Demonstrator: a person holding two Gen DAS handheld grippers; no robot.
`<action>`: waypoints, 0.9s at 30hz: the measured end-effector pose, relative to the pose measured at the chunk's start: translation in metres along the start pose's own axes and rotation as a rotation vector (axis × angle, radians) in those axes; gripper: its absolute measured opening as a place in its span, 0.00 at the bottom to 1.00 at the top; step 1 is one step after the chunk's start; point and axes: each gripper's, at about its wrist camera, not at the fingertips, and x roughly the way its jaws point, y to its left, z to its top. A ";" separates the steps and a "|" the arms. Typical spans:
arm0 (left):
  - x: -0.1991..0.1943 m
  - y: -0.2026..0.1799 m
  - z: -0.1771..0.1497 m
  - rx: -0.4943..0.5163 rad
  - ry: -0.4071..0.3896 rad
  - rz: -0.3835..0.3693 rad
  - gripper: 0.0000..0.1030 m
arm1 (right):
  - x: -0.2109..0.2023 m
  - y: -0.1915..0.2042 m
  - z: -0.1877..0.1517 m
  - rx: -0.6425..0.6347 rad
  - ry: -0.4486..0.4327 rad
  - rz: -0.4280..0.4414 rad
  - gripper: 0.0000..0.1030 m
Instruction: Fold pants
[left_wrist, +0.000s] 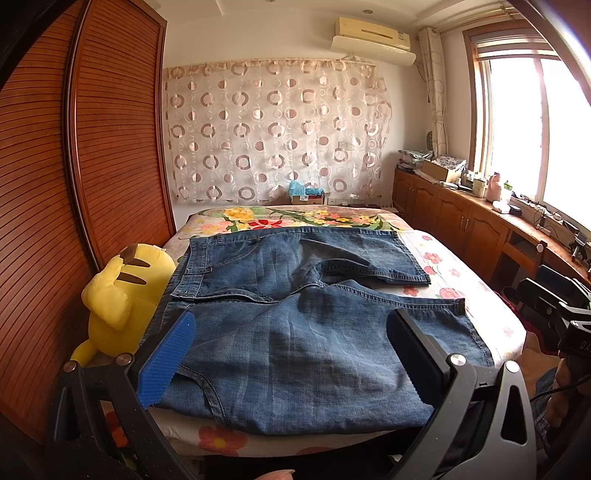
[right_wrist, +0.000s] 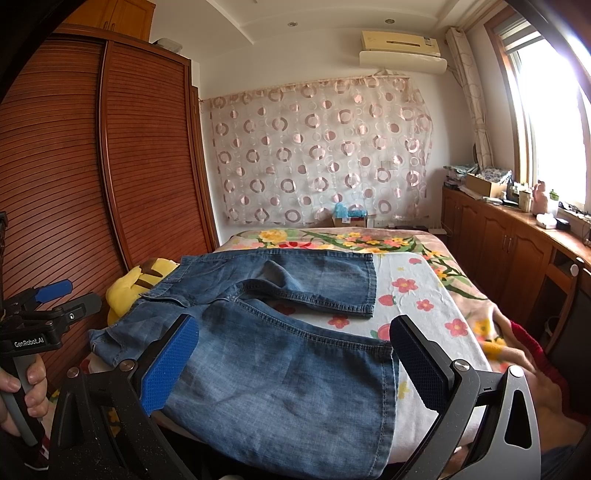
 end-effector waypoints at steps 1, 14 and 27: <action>0.000 0.000 0.000 0.000 0.000 0.000 1.00 | 0.000 0.000 0.000 0.000 -0.001 -0.001 1.00; 0.000 0.000 0.000 0.000 -0.001 -0.001 1.00 | -0.001 0.002 0.001 -0.002 -0.002 0.003 1.00; 0.015 0.009 -0.011 -0.004 0.063 0.006 1.00 | 0.009 -0.008 -0.001 -0.021 0.047 0.017 1.00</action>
